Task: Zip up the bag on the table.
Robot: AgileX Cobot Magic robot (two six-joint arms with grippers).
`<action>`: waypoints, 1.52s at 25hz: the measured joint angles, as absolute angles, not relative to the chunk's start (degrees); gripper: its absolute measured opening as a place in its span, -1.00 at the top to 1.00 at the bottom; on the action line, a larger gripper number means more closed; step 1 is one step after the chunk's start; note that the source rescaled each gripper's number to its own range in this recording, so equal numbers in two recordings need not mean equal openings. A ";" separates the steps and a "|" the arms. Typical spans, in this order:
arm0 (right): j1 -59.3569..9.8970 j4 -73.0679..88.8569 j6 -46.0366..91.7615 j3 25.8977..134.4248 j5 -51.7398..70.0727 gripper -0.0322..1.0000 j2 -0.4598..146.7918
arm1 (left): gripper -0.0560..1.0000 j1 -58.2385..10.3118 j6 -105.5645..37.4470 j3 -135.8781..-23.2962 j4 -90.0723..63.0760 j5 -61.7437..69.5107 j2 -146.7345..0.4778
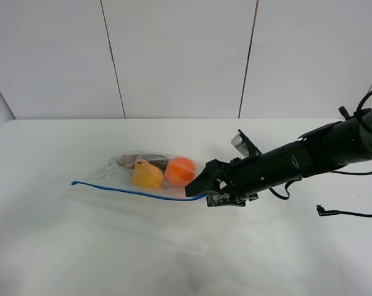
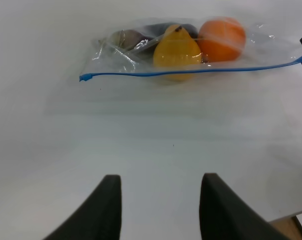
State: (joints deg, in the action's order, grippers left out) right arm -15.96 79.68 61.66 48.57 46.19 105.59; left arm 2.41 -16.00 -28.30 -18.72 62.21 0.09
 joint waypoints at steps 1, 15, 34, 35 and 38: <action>-15.96 79.68 61.78 48.57 46.03 -0.98 105.59 | -0.37 2.41 -16.00 -28.30 -18.72 62.21 0.09; -10.31 60.47 50.15 56.55 43.02 -1.00 101.66 | -0.37 2.41 -16.00 -28.30 -18.72 62.21 0.09; -9.96 -2.29 -3.16 64.28 38.38 -1.00 94.09 | -0.37 2.41 -16.01 -28.30 -18.72 62.21 0.09; -9.96 -3.01 -3.67 64.28 38.86 -1.00 93.87 | -0.37 2.41 -16.01 -28.30 -18.72 62.21 0.09; -9.96 -3.72 -4.04 64.28 39.23 -1.00 92.91 | -0.37 2.41 -16.01 -28.30 -18.72 62.21 0.09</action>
State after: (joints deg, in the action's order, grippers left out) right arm -9.96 -3.72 -4.04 64.28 39.23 92.91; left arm 2.41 -16.01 -28.30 -18.72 62.21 0.09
